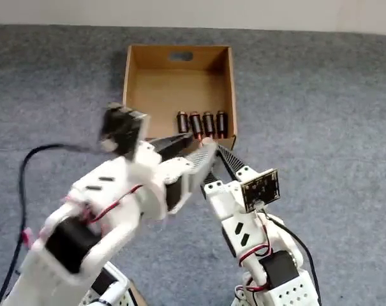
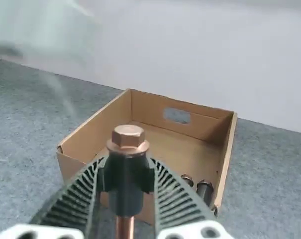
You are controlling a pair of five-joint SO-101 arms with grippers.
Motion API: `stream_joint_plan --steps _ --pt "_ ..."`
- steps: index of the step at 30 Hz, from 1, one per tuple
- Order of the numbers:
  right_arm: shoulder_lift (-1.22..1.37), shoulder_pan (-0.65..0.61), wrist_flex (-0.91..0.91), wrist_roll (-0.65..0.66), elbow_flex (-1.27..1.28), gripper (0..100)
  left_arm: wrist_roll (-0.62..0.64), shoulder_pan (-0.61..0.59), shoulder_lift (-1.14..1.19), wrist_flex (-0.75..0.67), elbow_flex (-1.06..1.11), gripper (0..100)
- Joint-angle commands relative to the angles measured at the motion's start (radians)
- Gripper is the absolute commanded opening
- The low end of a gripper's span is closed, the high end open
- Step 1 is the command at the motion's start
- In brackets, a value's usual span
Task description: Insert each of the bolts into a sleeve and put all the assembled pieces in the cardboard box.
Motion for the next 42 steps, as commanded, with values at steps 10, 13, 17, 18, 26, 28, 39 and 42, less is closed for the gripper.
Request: stream_joint_plan --steps 10,13,17,18,26,28,39,42 --pt "-0.001 0.048 0.22 0.005 -0.249 0.7 -0.005 -0.487 -0.36 0.336 0.275 1" --pt "0.008 0.05 0.291 0.005 -0.383 0.7 -0.006 -0.549 -0.464 0.331 0.435 1" --pt "0.156 0.051 0.295 0.005 -0.495 0.7 -0.006 -0.568 -0.616 0.262 0.699 1" --pt "0.22 0.054 0.295 0.005 -0.516 0.7 -0.006 -0.568 -0.651 0.249 0.754 1" --pt "0.779 0.051 0.291 0.003 -0.803 0.7 -0.005 -0.567 -0.65 0.18 0.966 1" --pt "0.917 0.051 0.251 0.0 -0.866 0.7 -0.005 -0.564 -0.65 0.155 1.021 1" --pt "1.732 0.065 0.116 -0.187 -1.42 0.7 -0.005 -0.556 -0.642 0.098 1.064 1" --pt "1.917 0.061 0.119 -0.238 -1.604 0.7 -0.005 -0.556 -0.642 0.117 1.064 1"
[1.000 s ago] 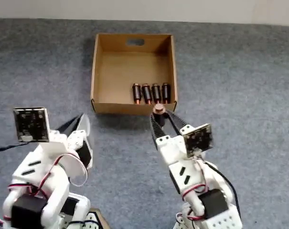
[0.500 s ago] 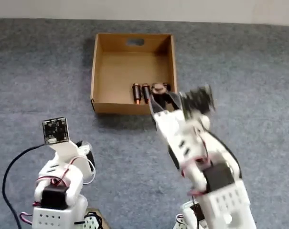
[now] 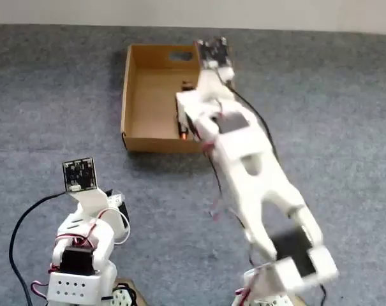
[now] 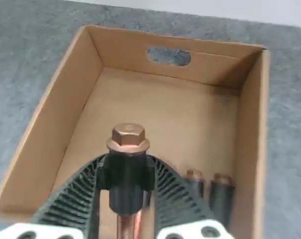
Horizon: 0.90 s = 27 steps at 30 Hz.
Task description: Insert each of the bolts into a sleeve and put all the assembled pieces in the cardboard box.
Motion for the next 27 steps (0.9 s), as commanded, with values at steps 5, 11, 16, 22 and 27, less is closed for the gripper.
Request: stream_joint_plan --steps 5,11,16,22,27 --pt "0.354 -0.036 -0.025 -0.078 -0.424 0.7 -0.006 0.002 0.005 0.003 0.019 1" --pt "0.458 -0.09 0.068 -0.077 -0.458 0.7 -0.006 0.002 0.005 0.003 0.019 1" --pt "0.484 -0.093 0.125 -0.078 -0.458 0.7 -0.006 0.002 0.005 0.003 0.019 1" --pt "0.519 -0.093 0.137 -0.078 -0.458 0.7 -0.006 0.002 0.005 0.003 0.019 1" --pt "0.562 -0.094 0.137 -0.08 -0.458 0.7 -0.006 0.002 0.005 0.003 0.019 1"
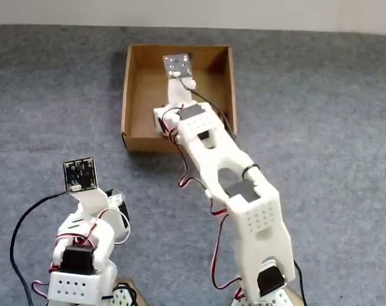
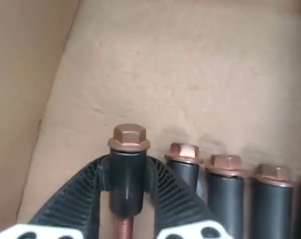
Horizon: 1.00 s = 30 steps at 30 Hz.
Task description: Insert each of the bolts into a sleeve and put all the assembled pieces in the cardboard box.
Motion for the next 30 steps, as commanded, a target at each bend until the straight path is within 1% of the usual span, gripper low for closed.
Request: stream_joint_plan --steps 1,10,11,14,16,22,30 --pt "-0.007 -0.007 0.002 -0.009 -0.061 0.7 -0.006 0.002 0.005 0.003 0.018 1" --pt "0.001 -0.005 0.002 -0.009 -0.061 1.3 -0.006 0.002 0.005 0.003 0.018 1" --pt "0.001 -0.005 0.002 -0.029 -0.061 2.6 -0.006 0.002 0.005 0.003 0.018 1" --pt "0.001 -0.005 0.004 -0.158 -0.054 11.5 -0.006 0.002 0.005 0.003 0.018 1" --pt "0.001 -0.005 0.004 -0.198 -0.054 14.6 -0.006 0.002 0.005 0.003 0.018 1" --pt "-0.031 0.008 0.008 -0.198 -0.079 11.3 -0.006 0.002 0.005 0.003 0.018 1" --pt "-0.271 0.073 0.277 -0.183 -0.191 0.5 -0.006 0.002 0.005 0.003 0.018 1"
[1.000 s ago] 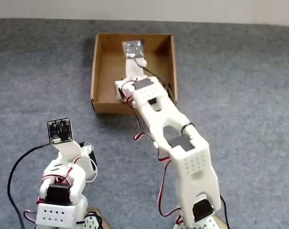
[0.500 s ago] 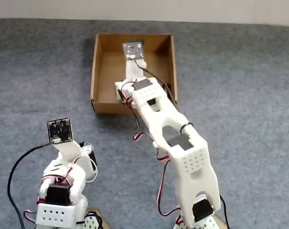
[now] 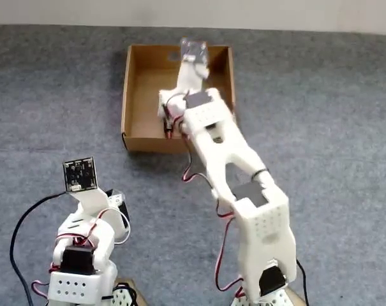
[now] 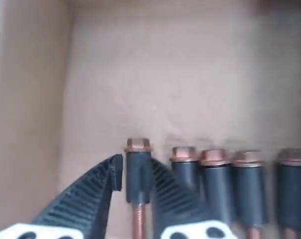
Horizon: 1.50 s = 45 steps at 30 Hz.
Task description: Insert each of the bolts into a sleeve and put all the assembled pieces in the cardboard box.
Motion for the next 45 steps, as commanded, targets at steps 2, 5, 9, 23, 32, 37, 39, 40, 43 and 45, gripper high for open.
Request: stream_joint_plan --steps 2,5,9,23,32,37,39,40,43,45 --pt "-0.216 0.054 0.147 0.055 -0.07 0.5 -0.006 0.002 0.005 0.003 0.018 1" --pt "-0.315 0.087 0.237 0.092 -0.07 0.5 -0.006 0.002 0.005 0.003 0.018 1" --pt "-0.484 0.15 0.348 0.094 -0.07 0.5 -0.006 0.002 0.005 0.002 0.018 1" --pt "-0.819 0.176 0.734 0.097 -0.041 0.5 -0.005 0.002 0.005 0.003 0.018 1" --pt "-1.141 0.176 0.538 0.098 0.521 0.5 -0.006 0.002 0.001 0.044 0.018 1" --pt "-1.429 0.176 0.308 0.098 0.96 0.9 -0.006 0.002 0.002 0.044 0.018 1" --pt "-1.531 0.176 0.254 0.11 1.112 0.9 -0.006 0.002 0.004 0.044 0.018 1" --pt "-1.575 0.176 0.232 0.15 1.182 0.9 -0.006 0.002 0.004 0.044 0.018 1" --pt "-1.696 0.171 0.171 0.301 1.377 0.9 -0.006 0.002 0.004 0.044 0.018 1" --pt "-1.764 0.176 0.159 0.339 1.475 0.9 -0.006 0.002 0.004 0.044 0.018 1"
